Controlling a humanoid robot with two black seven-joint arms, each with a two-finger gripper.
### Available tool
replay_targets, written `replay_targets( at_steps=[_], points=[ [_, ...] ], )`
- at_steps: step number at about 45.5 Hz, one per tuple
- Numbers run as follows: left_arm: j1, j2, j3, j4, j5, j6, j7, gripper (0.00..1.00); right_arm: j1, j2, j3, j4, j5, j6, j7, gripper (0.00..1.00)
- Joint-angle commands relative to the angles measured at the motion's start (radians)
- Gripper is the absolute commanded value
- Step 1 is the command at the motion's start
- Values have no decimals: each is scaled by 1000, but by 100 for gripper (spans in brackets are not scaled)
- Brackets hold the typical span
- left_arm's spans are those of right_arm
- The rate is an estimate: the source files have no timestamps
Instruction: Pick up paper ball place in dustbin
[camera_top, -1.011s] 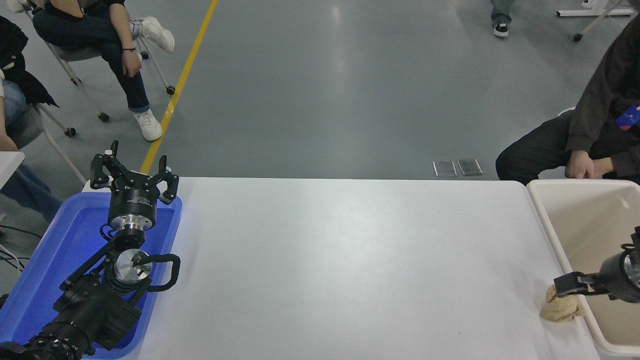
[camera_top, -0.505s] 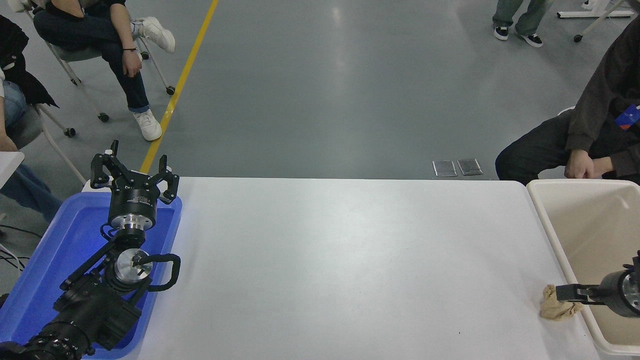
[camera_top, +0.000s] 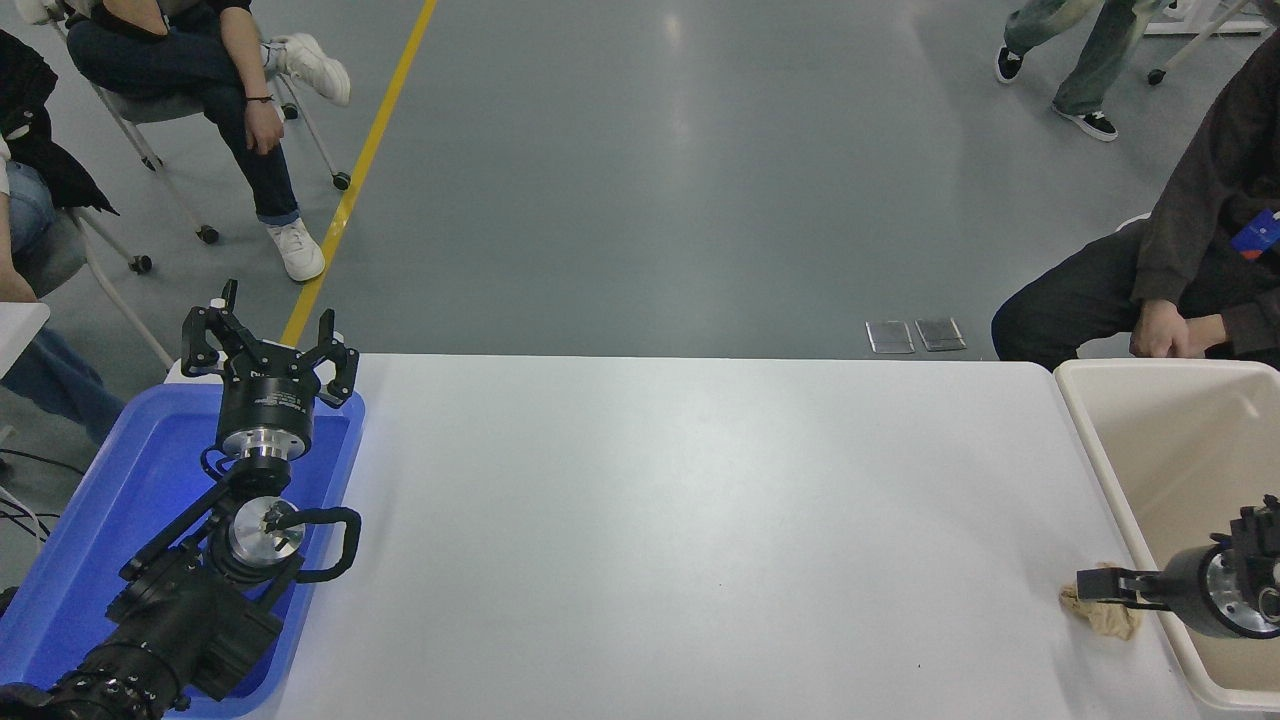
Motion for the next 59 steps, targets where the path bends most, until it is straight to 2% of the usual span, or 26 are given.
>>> replay_targets(
  at_steps=[1, 4, 6, 12, 17, 21, 22, 24, 25, 31, 36, 49, 59],
  points=[
    [0, 0, 0, 0, 0, 0, 0, 99, -12, 26, 13, -3, 2, -12, 0, 100],
    [0, 0, 0, 0, 0, 0, 0, 99, -12, 32, 20, -13, 9, -15, 0, 100],
    [0, 0, 0, 0, 0, 0, 0, 99, -14, 41, 29, -22, 13, -18, 0, 96],
    [0, 0, 0, 0, 0, 0, 0, 99, -20, 49, 51, -52, 22, -25, 0, 76],
    [0, 0, 0, 0, 0, 0, 0, 99, -29, 49, 49, -60, 22, -23, 1, 46],
    [0, 0, 0, 0, 0, 0, 0, 99, -38, 49, 48, -62, 21, -18, 1, 33],
    [0, 0, 0, 0, 0, 0, 0, 99, -38, 49, 48, -62, 21, -18, 3, 26],
    [0, 0, 0, 0, 0, 0, 0, 99, -40, 49, 48, -62, 21, -18, 3, 2],
    [0, 0, 0, 0, 0, 0, 0, 99, -38, 49, 48, -62, 21, -18, 3, 0],
    [0, 0, 0, 0, 0, 0, 0, 99, -32, 45, 46, -51, 21, -11, 5, 0],
    [0, 0, 0, 0, 0, 0, 1, 99, -12, 24, 43, -14, 21, 3, 35, 0],
    [0, 0, 0, 0, 0, 0, 1, 99, 325, -241, -91, 202, 7, 187, 41, 0],
    [0, 0, 0, -1, 2, 0, 1, 99, 744, -336, -328, 274, -16, 371, 40, 0]
  ],
)
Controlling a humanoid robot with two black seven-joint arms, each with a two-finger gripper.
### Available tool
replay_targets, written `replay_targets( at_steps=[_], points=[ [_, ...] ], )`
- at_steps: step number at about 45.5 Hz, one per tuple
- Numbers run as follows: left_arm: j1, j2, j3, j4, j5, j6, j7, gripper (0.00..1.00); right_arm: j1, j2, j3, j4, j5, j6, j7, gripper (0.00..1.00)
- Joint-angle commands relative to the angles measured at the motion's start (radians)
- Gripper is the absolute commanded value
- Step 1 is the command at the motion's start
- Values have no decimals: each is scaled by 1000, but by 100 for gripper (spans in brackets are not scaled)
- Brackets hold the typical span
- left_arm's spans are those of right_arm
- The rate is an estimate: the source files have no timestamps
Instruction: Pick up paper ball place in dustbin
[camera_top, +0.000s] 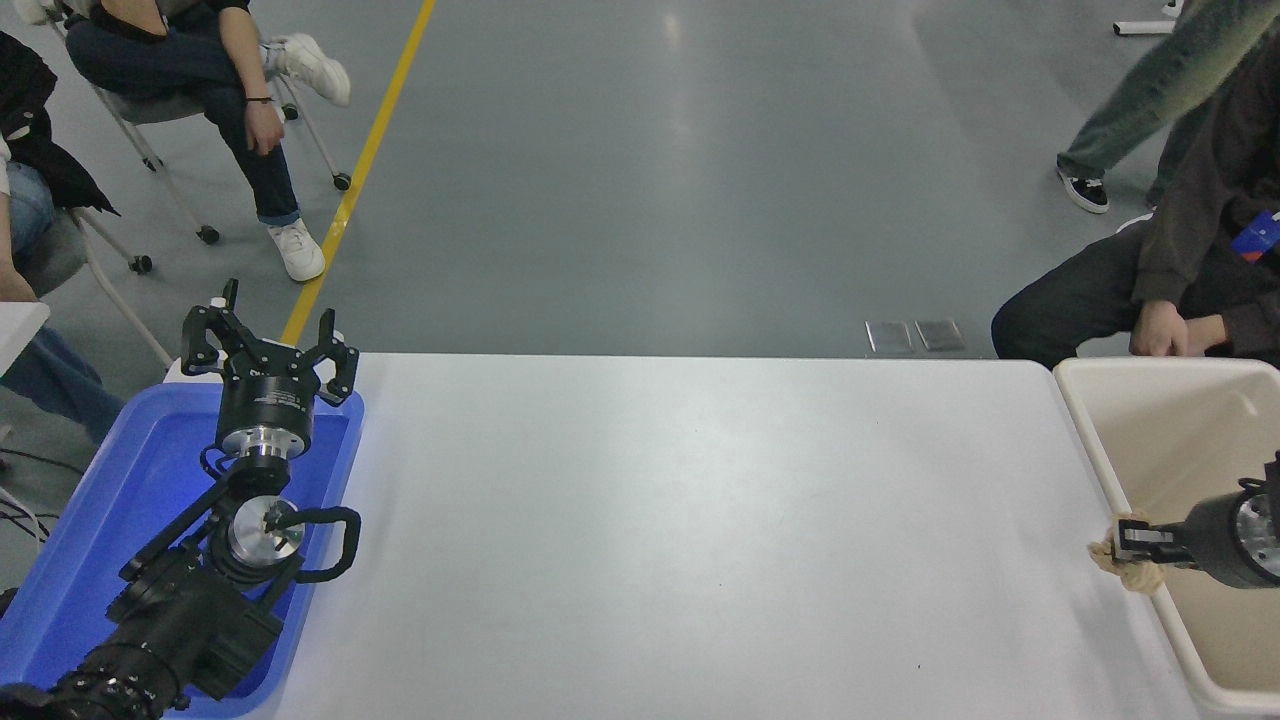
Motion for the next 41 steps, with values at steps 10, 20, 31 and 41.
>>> replay_targets(
  at_steps=[10, 20, 31, 41],
  points=[
    [1, 0, 0, -1, 0, 0, 1, 99, 773, -114, -392, 98, -20, 341, -1, 0],
    [1, 0, 0, -1, 0, 0, 1, 99, 928, -100, -495, 126, -20, 341, -8, 0],
    [1, 0, 0, -1, 0, 0, 1, 99, 941, -99, -501, 136, -22, 341, -27, 0],
    [1, 0, 0, -1, 0, 0, 1, 99, 919, -105, -552, 74, -57, 341, -28, 0]
  ],
)
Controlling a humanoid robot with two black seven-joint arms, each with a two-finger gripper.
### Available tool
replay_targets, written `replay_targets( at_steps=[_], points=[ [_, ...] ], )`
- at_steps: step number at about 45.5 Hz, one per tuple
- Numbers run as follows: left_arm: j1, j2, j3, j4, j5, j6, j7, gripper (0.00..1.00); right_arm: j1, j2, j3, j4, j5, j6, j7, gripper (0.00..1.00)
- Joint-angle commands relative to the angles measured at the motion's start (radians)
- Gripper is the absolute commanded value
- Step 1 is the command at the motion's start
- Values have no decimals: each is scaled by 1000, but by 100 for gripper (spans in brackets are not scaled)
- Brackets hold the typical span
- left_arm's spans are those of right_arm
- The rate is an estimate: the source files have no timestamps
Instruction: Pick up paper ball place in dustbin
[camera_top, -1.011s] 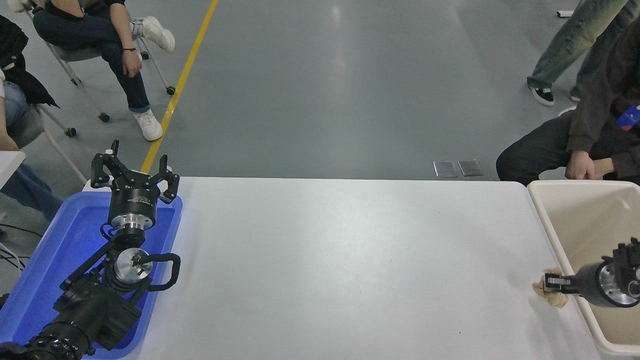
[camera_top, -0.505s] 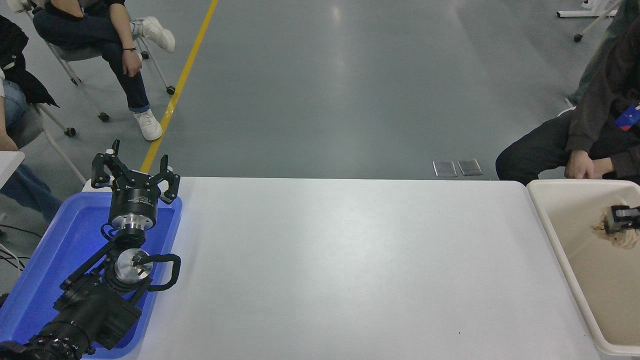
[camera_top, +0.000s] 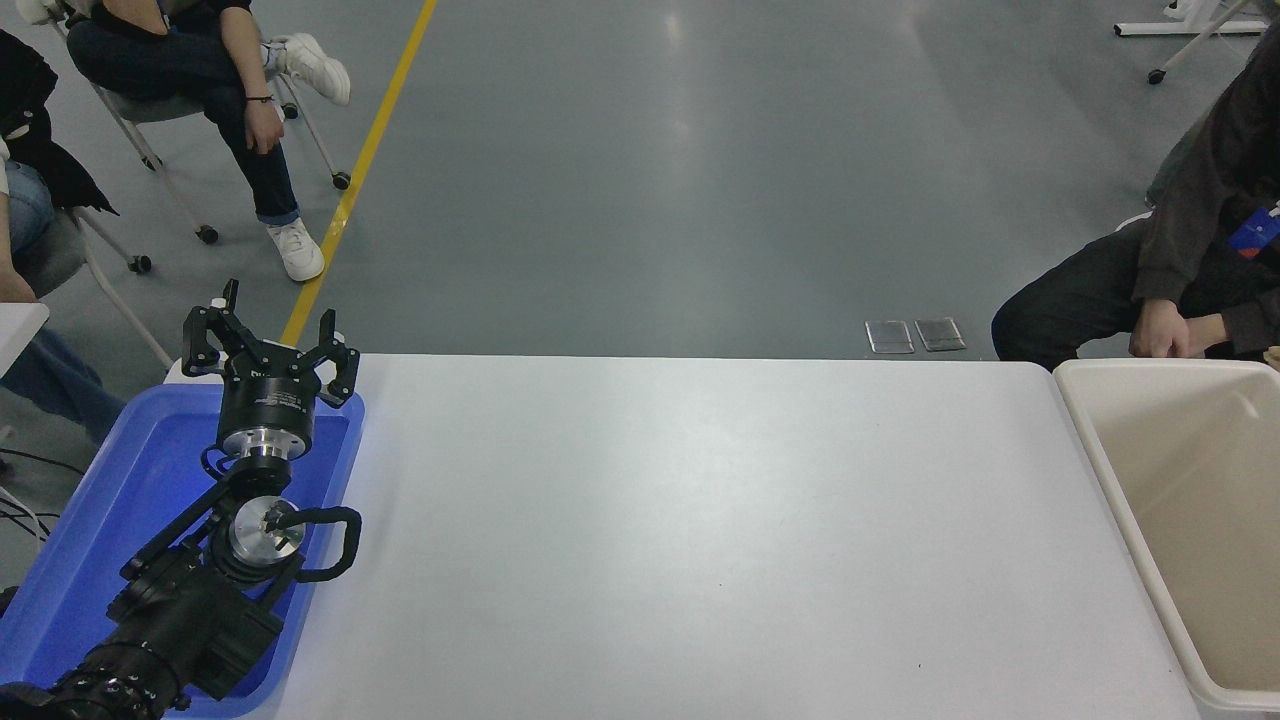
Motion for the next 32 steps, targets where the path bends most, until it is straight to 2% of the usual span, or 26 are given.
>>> replay_targets(
  at_steps=[1, 8, 12, 19, 27, 32],
  points=[
    [0, 0, 0, 0, 0, 0, 0, 99, 2, -5, -55, -64, -28, 7, -5, 0],
    [0, 0, 0, 0, 0, 0, -1, 99, -133, -7, -46, -232, -35, 2, 3, 0],
    [0, 0, 0, 0, 0, 0, -1, 99, -229, -4, -43, -318, -34, -58, 11, 0],
    [0, 0, 0, 0, 0, 0, -1, 99, -453, 13, 7, -390, -20, -223, 49, 0],
    [0, 0, 0, 0, -2, 0, -1, 99, -801, 84, 204, -490, 26, -395, 49, 0],
    [-2, 0, 0, 0, -2, 0, -1, 99, -1033, 174, 388, -622, 81, -481, 49, 0]
  ],
)
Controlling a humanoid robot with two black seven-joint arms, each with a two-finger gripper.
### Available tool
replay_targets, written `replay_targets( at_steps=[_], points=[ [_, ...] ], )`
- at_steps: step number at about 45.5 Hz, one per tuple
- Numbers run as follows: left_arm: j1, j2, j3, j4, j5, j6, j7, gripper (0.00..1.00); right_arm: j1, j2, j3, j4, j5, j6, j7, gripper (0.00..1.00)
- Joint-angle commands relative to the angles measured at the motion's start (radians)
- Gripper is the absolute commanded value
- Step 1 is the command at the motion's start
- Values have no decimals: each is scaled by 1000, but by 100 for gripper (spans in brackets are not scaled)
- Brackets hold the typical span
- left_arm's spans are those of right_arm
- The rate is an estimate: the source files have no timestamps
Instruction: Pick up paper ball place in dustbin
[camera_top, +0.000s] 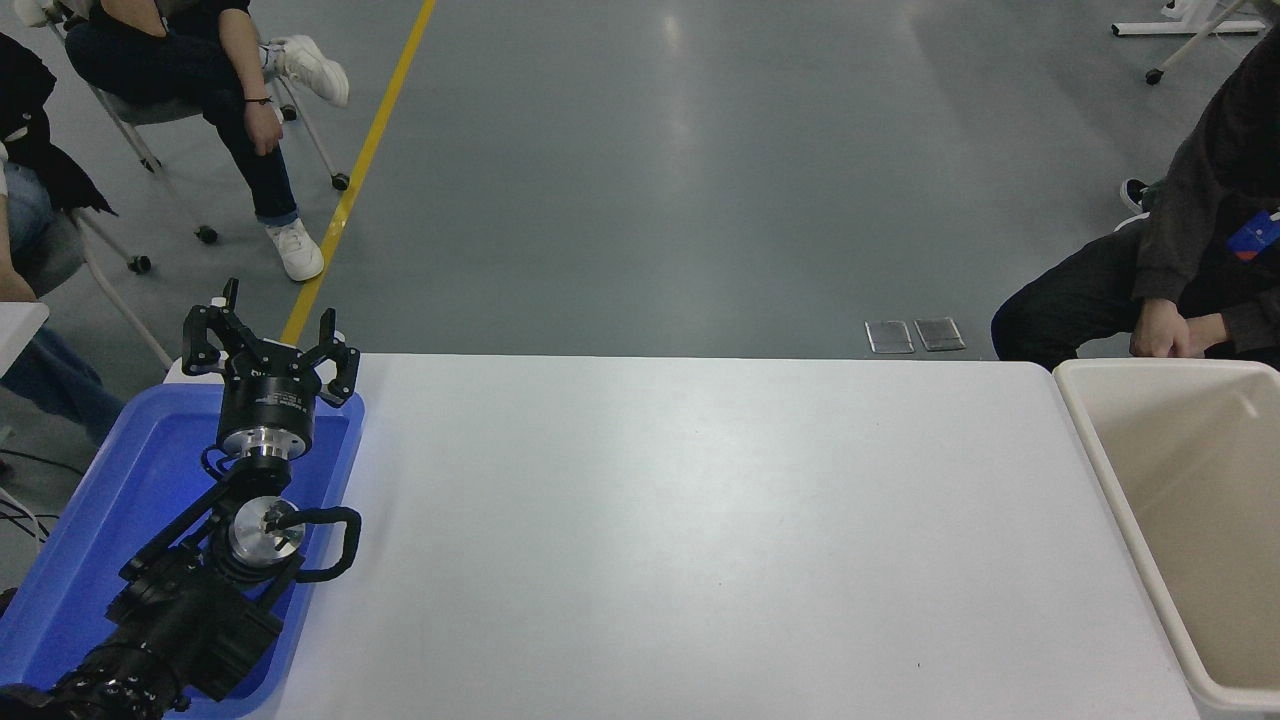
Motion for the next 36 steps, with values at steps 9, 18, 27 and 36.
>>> replay_targets(
  at_steps=[9, 18, 27, 36],
  points=[
    [-2, 0, 0, 1, -1, 0, 0, 99, -755, 331, 574, -463, 102, -306, 8, 0],
    [-2, 0, 0, 1, -1, 0, 0, 99, -833, 440, 644, -483, 107, -406, 1, 0],
    [-2, 0, 0, 1, -1, 0, 0, 99, -856, 503, 654, -489, 156, -455, -2, 9],
    [-2, 0, 0, 1, -1, 0, 0, 99, -856, 509, 711, -492, 170, -458, -2, 99]
  ],
)
